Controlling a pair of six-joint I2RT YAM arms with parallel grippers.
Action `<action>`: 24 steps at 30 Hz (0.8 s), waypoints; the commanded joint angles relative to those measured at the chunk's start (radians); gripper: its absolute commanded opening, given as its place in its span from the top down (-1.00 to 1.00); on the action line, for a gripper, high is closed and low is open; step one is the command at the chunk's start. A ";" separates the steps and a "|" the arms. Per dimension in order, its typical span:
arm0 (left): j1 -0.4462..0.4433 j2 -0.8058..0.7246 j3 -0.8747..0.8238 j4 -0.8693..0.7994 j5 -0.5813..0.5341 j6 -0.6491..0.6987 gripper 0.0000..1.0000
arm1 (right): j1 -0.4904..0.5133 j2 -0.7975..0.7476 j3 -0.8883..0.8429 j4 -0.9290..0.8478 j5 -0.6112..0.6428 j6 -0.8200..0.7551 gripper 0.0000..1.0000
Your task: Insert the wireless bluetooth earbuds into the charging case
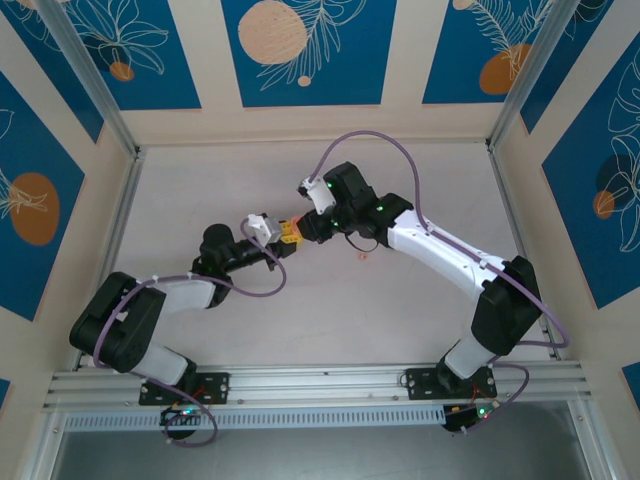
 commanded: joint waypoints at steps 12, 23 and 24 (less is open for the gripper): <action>-0.031 -0.022 0.028 0.007 0.039 0.008 0.69 | 0.125 -0.005 0.070 -0.048 0.078 -0.200 0.55; -0.031 -0.022 0.030 0.001 0.044 0.004 0.69 | 0.114 0.015 0.080 -0.071 0.088 -0.202 0.54; -0.031 -0.023 0.030 0.004 0.044 0.002 0.69 | 0.101 0.013 0.077 -0.072 0.073 -0.187 0.54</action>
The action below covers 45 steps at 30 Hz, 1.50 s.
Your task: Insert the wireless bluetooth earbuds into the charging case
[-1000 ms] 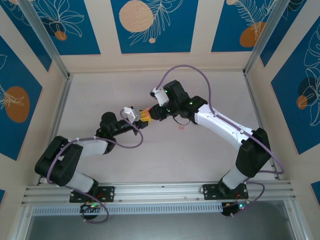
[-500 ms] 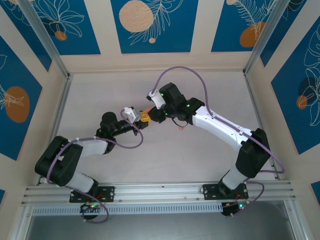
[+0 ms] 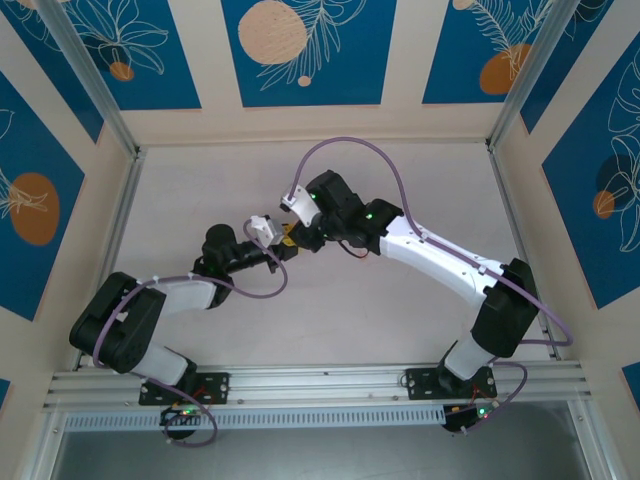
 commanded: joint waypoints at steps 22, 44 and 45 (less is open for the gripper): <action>-0.020 -0.018 0.027 0.067 0.048 -0.021 0.69 | -0.107 -0.021 -0.034 0.044 -0.225 0.155 0.43; -0.020 -0.018 0.020 0.095 0.054 -0.044 0.68 | -0.198 -0.191 -0.087 0.029 -0.470 0.330 0.26; -0.020 -0.018 0.020 0.096 0.054 -0.046 0.68 | -0.198 -0.190 -0.091 0.018 -0.478 0.338 0.29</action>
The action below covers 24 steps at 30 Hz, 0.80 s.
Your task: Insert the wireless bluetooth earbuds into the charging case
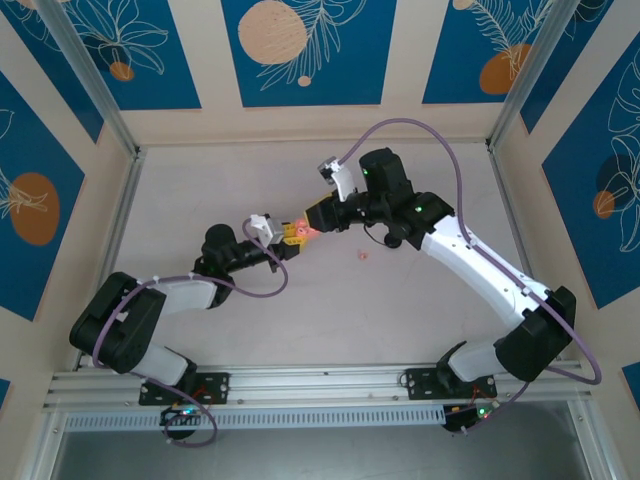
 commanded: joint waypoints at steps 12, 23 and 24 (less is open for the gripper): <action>-0.013 -0.010 0.014 0.072 0.038 -0.018 0.68 | -0.019 0.076 -0.007 -0.106 -0.062 0.125 0.48; -0.013 -0.017 0.014 0.067 0.033 -0.015 0.68 | -0.016 0.122 0.006 -0.115 -0.073 0.121 0.54; -0.013 -0.016 0.014 0.066 0.033 -0.014 0.68 | -0.016 0.125 0.007 -0.116 -0.073 0.121 0.53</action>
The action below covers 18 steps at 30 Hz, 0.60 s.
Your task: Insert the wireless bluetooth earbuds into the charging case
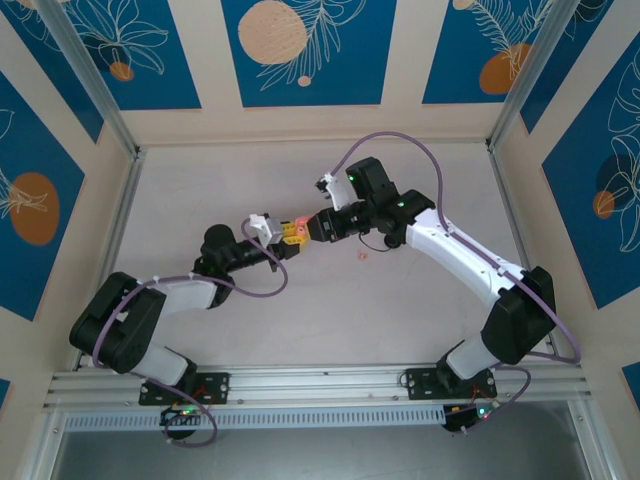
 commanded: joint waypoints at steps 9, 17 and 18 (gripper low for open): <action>-0.013 -0.018 0.012 0.038 0.028 -0.008 0.68 | 0.000 0.036 0.040 -0.020 -0.012 0.014 0.55; -0.013 -0.019 0.011 0.037 0.028 -0.010 0.68 | -0.009 0.032 0.034 0.007 0.019 0.033 0.61; -0.013 -0.019 0.011 0.037 0.029 -0.010 0.68 | -0.010 0.033 0.034 0.010 0.018 0.034 0.61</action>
